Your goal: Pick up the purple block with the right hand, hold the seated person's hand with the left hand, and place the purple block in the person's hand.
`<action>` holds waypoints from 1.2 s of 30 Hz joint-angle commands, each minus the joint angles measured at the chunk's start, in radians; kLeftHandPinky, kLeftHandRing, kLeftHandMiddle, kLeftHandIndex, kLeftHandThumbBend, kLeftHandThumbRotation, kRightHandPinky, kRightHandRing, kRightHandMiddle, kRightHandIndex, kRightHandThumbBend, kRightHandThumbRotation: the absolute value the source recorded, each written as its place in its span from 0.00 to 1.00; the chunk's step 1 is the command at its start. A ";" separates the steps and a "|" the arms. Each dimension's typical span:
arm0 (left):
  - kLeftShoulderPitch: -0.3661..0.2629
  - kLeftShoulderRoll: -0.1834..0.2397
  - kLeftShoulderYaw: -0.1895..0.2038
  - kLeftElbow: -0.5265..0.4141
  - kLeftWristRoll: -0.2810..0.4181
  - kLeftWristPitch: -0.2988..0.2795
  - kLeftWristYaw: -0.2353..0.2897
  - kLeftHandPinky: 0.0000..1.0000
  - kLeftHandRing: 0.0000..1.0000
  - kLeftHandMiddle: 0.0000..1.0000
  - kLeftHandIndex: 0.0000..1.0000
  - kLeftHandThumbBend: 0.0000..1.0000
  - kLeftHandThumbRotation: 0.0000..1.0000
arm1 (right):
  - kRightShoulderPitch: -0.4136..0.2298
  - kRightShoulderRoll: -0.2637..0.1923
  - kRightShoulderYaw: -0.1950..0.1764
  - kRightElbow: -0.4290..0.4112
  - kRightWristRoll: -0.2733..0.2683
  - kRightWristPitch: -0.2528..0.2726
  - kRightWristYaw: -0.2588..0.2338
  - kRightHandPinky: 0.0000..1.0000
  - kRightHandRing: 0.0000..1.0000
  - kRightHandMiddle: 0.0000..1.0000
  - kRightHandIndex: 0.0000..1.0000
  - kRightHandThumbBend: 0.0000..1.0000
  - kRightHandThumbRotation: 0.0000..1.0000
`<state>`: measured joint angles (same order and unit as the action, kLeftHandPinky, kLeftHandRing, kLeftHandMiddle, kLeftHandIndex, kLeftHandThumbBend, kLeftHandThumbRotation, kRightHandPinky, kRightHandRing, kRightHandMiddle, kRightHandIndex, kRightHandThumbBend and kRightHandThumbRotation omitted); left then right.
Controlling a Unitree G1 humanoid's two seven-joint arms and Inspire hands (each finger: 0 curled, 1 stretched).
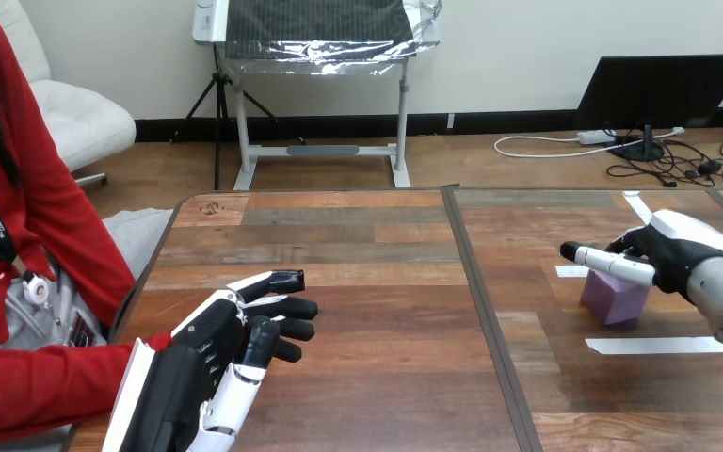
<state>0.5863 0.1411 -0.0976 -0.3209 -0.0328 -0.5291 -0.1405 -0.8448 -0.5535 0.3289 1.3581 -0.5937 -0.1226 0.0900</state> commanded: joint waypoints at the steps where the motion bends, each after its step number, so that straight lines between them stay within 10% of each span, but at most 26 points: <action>1: -0.057 0.000 0.012 -0.030 -0.002 -0.006 -0.004 0.57 0.64 0.67 0.72 0.37 0.79 | -0.024 0.028 0.009 0.000 0.002 0.004 0.018 0.74 0.78 0.79 0.77 0.66 1.00; 36: -0.067 0.006 0.016 -0.012 -0.009 -0.019 -0.022 0.54 0.63 0.67 0.71 0.38 0.76 | -0.030 0.021 -0.035 -0.007 0.050 -0.050 -0.079 0.42 0.41 0.45 0.47 0.61 0.81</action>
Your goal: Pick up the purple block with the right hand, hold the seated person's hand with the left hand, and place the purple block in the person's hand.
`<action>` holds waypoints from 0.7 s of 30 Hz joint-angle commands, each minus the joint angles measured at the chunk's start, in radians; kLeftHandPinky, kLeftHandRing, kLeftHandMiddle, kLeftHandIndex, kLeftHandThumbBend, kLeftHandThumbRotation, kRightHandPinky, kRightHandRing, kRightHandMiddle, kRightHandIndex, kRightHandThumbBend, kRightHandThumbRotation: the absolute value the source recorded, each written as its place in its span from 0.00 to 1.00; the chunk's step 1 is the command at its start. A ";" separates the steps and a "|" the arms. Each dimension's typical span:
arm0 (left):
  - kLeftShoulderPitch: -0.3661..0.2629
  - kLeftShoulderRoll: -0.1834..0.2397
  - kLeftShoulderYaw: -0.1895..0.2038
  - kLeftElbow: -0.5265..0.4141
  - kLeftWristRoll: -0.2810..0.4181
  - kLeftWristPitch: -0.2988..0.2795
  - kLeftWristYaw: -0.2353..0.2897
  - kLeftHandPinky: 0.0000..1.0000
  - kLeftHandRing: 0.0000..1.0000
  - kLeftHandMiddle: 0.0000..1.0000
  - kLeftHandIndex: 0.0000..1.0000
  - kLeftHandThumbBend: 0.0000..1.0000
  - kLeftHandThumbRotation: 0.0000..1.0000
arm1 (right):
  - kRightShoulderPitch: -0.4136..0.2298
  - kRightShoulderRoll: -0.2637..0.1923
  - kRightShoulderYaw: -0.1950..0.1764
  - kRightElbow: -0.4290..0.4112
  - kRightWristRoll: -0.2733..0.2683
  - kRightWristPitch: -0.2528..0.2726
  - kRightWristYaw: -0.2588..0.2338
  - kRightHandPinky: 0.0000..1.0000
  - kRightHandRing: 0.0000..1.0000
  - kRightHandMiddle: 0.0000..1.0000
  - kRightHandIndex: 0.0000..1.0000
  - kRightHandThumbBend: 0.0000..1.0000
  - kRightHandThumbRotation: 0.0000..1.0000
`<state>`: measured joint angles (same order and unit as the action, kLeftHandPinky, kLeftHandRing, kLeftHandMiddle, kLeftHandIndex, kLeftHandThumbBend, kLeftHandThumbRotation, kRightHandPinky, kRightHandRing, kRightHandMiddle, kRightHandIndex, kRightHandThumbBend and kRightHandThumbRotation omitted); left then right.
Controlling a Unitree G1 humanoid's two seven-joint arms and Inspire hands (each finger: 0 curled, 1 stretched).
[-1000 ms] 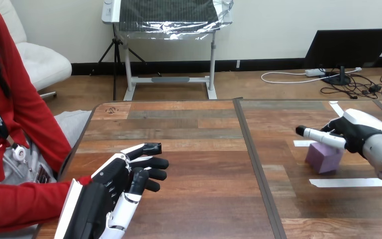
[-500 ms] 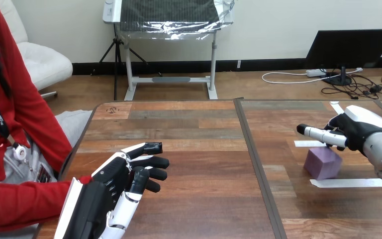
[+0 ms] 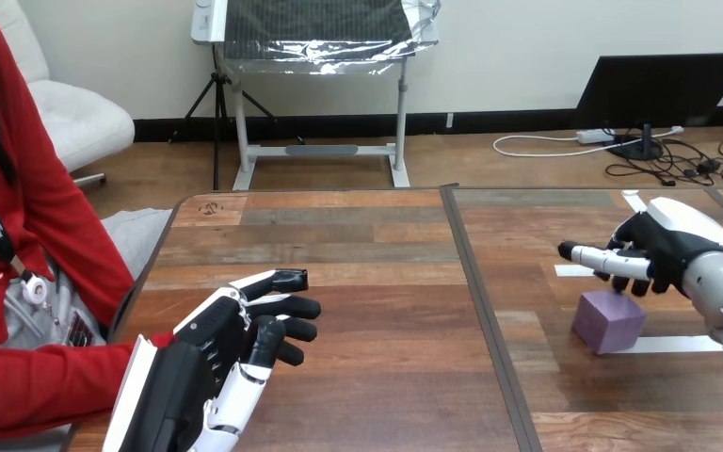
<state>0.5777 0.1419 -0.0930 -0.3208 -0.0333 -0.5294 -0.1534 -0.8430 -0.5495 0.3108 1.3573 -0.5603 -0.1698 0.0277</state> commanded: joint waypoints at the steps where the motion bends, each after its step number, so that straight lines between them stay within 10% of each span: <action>1: -0.058 0.006 0.011 -0.012 -0.008 -0.019 -0.011 0.54 0.63 0.67 0.72 0.38 0.77 | -0.034 0.017 -0.014 -0.006 0.015 0.002 -0.017 0.41 0.41 0.45 0.48 0.62 0.82; 21: -0.057 0.002 0.018 -0.004 0.008 -0.028 -0.013 0.55 0.64 0.67 0.73 0.44 0.80 | -0.056 0.009 -0.023 -0.018 0.035 -0.019 -0.030 0.50 0.53 0.56 0.60 0.70 0.96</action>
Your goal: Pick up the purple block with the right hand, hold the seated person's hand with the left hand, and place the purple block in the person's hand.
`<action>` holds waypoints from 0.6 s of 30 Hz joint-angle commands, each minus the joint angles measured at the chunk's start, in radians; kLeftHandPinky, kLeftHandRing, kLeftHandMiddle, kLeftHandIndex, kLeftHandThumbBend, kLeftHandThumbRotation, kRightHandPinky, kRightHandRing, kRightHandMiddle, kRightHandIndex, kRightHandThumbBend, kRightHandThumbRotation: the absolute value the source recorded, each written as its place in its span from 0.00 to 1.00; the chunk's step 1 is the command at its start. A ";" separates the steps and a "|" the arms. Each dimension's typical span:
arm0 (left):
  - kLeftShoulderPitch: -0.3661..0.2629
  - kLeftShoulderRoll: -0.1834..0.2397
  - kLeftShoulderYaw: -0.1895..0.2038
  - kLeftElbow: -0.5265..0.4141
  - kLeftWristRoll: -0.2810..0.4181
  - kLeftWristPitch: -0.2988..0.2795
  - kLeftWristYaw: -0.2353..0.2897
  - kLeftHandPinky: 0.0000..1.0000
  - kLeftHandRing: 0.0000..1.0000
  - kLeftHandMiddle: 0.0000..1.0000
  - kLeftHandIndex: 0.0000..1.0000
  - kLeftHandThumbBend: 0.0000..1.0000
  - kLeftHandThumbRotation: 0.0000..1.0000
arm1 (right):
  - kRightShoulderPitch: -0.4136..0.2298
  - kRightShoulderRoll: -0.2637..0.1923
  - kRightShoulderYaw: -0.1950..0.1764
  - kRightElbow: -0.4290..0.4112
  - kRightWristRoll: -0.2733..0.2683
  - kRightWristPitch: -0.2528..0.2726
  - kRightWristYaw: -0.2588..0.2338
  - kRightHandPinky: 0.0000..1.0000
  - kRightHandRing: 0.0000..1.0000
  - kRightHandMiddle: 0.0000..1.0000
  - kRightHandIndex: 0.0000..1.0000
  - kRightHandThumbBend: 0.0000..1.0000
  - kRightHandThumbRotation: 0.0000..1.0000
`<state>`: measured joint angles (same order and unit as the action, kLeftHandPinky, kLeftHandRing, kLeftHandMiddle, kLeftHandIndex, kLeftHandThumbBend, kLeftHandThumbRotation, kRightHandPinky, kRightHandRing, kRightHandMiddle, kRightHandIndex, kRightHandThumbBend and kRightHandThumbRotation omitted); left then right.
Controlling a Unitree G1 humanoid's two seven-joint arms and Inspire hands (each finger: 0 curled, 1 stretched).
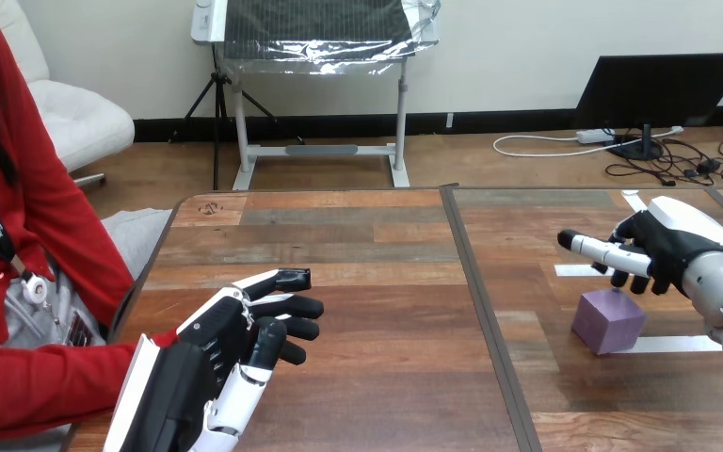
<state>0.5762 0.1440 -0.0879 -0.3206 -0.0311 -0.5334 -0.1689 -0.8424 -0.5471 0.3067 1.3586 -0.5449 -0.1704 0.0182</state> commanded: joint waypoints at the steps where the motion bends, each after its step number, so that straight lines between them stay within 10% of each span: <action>1: -0.055 -0.001 0.013 -0.004 0.007 -0.023 0.003 0.55 0.64 0.67 0.72 0.43 0.80 | -0.058 0.006 -0.018 -0.020 0.018 -0.018 -0.021 0.51 0.55 0.58 0.62 0.71 0.97; 18: -0.052 -0.004 0.011 -0.003 -0.006 -0.027 -0.008 0.56 0.64 0.68 0.73 0.42 0.81 | -0.059 -0.006 -0.003 -0.020 0.003 -0.027 0.020 0.59 0.67 0.69 0.67 0.75 0.96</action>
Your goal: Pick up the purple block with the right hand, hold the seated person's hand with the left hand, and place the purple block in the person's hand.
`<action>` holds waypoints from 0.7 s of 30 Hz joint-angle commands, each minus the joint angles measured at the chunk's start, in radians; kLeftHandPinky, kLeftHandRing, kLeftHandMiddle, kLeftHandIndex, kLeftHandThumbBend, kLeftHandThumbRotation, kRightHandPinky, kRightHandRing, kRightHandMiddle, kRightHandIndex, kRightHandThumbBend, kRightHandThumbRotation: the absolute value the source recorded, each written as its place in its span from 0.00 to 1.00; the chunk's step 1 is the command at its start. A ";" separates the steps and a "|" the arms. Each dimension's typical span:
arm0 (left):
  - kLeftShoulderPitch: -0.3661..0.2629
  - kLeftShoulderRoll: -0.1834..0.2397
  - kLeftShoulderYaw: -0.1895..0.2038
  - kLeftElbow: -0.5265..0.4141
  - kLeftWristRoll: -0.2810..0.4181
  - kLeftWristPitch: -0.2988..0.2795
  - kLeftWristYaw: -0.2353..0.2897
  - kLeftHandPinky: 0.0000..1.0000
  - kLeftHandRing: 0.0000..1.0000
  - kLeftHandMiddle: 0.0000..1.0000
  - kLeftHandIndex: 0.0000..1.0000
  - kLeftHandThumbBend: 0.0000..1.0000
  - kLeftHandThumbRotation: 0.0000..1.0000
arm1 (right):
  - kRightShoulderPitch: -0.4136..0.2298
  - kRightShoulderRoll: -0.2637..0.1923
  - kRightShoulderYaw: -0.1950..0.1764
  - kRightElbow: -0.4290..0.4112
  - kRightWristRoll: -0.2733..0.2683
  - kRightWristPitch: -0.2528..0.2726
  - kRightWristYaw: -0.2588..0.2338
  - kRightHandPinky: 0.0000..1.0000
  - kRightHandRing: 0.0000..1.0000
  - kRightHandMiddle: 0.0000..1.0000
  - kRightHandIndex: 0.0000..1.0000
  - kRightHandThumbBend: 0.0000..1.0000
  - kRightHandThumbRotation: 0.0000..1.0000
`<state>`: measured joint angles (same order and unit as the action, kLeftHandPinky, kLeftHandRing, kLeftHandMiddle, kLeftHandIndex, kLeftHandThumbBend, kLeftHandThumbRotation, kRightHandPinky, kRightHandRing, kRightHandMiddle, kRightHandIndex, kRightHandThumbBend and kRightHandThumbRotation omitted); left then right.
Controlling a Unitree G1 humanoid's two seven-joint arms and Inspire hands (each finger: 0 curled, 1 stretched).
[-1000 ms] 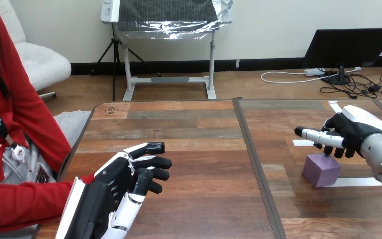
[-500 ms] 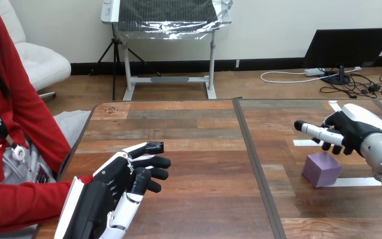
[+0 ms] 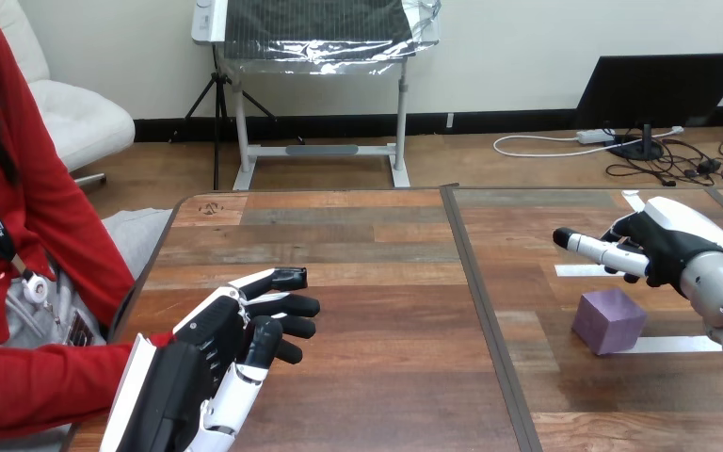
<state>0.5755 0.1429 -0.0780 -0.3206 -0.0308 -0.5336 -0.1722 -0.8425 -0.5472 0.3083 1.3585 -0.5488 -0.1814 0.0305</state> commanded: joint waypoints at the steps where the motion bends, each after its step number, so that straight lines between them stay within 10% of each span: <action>1: -0.051 -0.002 0.002 -0.002 -0.007 -0.028 -0.005 0.56 0.64 0.68 0.73 0.42 0.81 | -0.058 -0.007 -0.006 -0.019 0.010 -0.016 0.012 0.60 0.69 0.71 0.68 0.76 0.95; 15: -0.045 0.001 0.005 -0.008 -0.008 -0.020 -0.014 0.56 0.64 0.68 0.73 0.40 0.80 | -0.038 -0.008 -0.035 -0.025 0.054 -0.017 0.044 0.40 0.53 0.60 0.71 0.80 0.88; 21: -0.047 0.000 0.004 -0.006 -0.009 -0.017 -0.014 0.56 0.64 0.68 0.73 0.41 0.80 | -0.026 -0.013 -0.037 -0.021 0.063 -0.027 0.055 0.52 0.64 0.70 0.74 0.74 0.85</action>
<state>0.5756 0.1429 -0.0762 -0.3205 -0.0333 -0.5373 -0.1816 -0.8424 -0.5481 0.2944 1.3585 -0.5077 -0.1836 0.0820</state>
